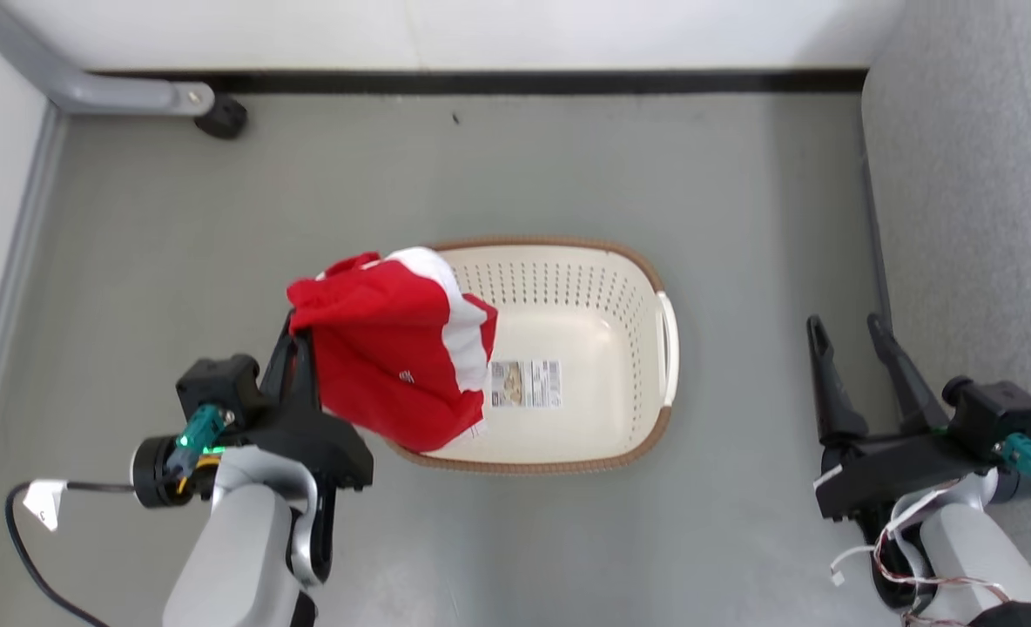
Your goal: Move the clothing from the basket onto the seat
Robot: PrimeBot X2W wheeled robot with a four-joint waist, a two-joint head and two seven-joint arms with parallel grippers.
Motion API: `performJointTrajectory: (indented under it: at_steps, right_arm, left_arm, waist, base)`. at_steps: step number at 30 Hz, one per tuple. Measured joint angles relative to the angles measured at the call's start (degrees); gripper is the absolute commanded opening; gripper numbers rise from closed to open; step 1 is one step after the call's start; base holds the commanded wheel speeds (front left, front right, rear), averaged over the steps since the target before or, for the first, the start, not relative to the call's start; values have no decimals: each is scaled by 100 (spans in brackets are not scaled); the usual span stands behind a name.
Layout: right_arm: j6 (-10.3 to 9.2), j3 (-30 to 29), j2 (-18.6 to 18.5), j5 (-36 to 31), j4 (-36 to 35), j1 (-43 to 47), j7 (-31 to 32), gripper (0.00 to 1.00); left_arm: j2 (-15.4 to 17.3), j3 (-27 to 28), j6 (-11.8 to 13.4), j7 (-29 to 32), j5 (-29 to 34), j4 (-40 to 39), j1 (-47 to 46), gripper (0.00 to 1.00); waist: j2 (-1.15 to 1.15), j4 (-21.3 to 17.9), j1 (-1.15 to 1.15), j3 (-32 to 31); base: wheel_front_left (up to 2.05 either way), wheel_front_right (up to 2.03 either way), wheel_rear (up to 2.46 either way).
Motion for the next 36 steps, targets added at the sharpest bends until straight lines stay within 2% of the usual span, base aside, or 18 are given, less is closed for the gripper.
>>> performJointTrajectory:
  at_steps: [16,22,29,36]
  right_arm:
    - [75,2,175,-47,235,871,1,100]
    - [100,36,252,-90,172,1330,1,100]
    - [108,74,296,-154,37,1498,1,100]
    - [132,82,305,-202,-76,1544,1,100]
  left_arm:
    - [24,-15,5,-27,1,-636,1249,0]
    - [35,-15,20,-29,1,-1132,1821,0]
    - [91,-12,63,-31,10,-1700,2111,0]
    - [120,-13,118,-31,18,-2068,2235,0]
  waist:
    - [0,136,0,-1375]
    - [0,156,0,-1910]
    - [0,165,0,-2204]
    - [1,164,1,-2232]
  base:
    - [0,0,0]
    - [0,0,0]
    - [0,0,0]
    - [0,0,0]
